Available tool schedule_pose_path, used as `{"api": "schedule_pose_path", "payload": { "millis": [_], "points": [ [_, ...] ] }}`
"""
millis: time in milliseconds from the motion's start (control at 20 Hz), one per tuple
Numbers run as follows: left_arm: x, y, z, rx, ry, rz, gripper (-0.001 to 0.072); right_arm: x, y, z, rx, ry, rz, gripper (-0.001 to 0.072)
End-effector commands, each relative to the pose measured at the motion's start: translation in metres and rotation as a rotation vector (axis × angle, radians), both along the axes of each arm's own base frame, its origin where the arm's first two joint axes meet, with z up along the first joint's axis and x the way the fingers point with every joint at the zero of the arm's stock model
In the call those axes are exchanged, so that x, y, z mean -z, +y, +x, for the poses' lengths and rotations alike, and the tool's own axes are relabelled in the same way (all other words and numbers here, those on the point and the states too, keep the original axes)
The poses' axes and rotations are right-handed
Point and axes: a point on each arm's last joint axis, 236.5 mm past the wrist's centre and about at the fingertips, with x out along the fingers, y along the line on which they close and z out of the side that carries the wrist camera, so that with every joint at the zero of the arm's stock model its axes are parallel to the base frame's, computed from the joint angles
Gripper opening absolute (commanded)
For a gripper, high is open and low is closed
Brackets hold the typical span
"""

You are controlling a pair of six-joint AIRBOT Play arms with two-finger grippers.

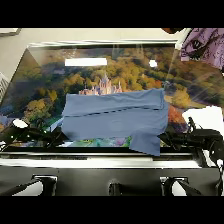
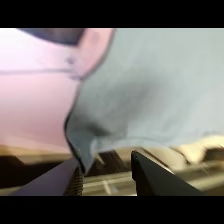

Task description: Fold the clothes and pants, and hang the long-sleeved shirts on hangers.

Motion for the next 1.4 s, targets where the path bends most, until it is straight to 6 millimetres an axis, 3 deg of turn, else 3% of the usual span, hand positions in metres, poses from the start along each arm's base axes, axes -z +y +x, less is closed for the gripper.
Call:
{"api": "schedule_pose_path", "payload": {
  "millis": [0,250,800,900,950,1150,1350],
  "points": [
    [-0.004,0.023,0.011,0.028,-0.057,0.106,0.0362,-0.002,0.001,0.000,-0.001,-0.001,0.003,0.0026],
    [-0.008,0.022,0.016,0.002,-0.078,0.105,0.0362,-0.002,0.001,0.000,-0.001,-0.001,0.002,0.0026],
    [-0.006,0.006,0.008,-0.006,-0.050,0.051,0.0353,-0.001,-0.001,0.001,0.004,-0.004,-0.002,0.0026],
    [-0.006,0.006,0.008,-0.007,-0.051,0.051,0.0052,-0.002,-0.001,0.001,0.004,-0.004,-0.002,0.0026],
    [-0.006,0.006,0.008,-0.007,-0.051,0.051,0.0018,-0.001,-0.001,0.001,0.004,-0.004,-0.002,0.0025],
    [-0.018,0.010,0.012,-0.028,-0.074,0.070,0.0015,-0.008,-0.001,-0.003,0.015,0.001,-0.008,0.0024],
    [-0.045,0.032,-0.006,-0.036,-0.085,0.197,0.0014,-0.036,0.006,-0.036,-0.014,0.032,-0.047,0.0023]
  ]
}}
